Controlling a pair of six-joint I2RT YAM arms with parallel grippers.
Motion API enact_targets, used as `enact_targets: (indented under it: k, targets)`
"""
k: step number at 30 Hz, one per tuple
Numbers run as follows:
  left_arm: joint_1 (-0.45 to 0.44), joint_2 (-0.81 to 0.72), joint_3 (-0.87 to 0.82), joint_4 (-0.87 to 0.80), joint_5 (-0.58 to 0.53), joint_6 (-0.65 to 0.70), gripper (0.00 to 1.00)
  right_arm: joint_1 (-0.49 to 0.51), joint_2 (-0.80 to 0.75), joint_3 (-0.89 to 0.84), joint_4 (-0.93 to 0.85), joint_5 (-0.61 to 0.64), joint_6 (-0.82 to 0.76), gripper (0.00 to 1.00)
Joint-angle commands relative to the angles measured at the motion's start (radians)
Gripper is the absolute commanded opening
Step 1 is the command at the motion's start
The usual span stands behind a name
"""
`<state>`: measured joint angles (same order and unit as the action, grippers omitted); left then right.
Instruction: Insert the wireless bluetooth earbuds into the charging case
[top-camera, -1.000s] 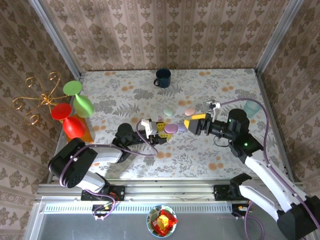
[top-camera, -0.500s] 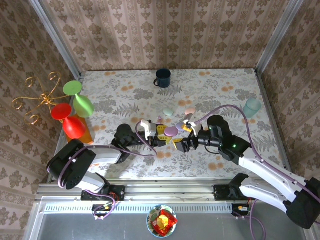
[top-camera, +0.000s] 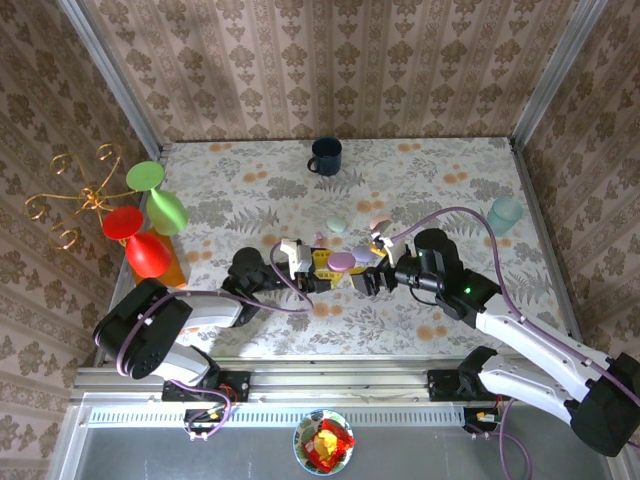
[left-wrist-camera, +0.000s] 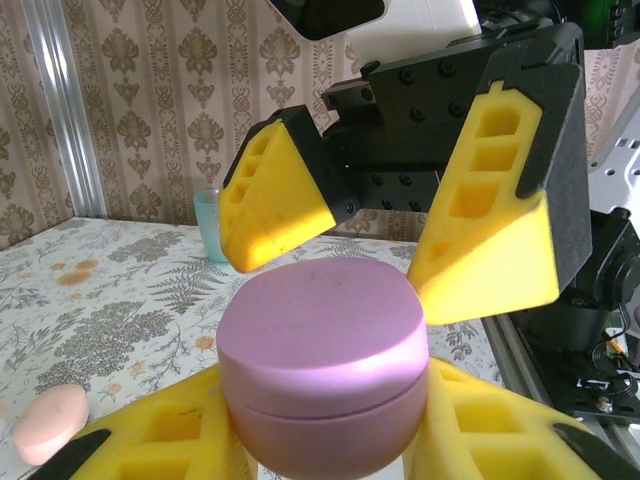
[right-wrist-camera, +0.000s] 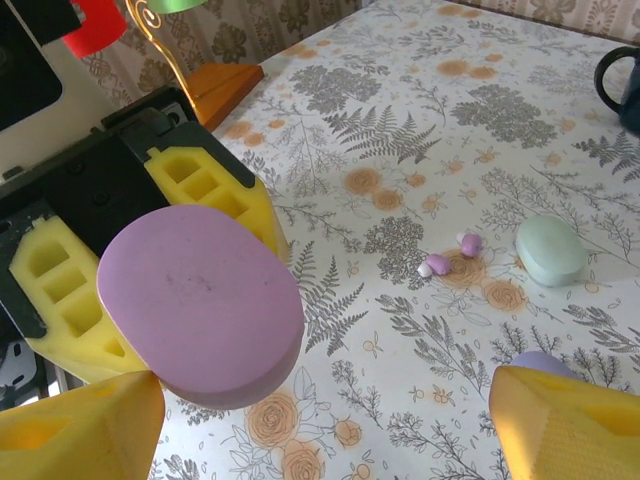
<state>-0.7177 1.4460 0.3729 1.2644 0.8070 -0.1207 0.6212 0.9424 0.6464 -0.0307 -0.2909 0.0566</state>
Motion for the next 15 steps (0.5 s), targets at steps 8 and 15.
enact_targets:
  k: [8,15]
  targets:
    - [-0.001,-0.02,-0.018,0.03,0.049,0.004,0.34,-0.044,0.028,0.057,0.086,0.056,0.083,0.84]
    - [-0.001,-0.024,-0.025,0.03,0.036,0.012,0.34,-0.058,0.052,0.111,0.046,0.064,0.107,0.83]
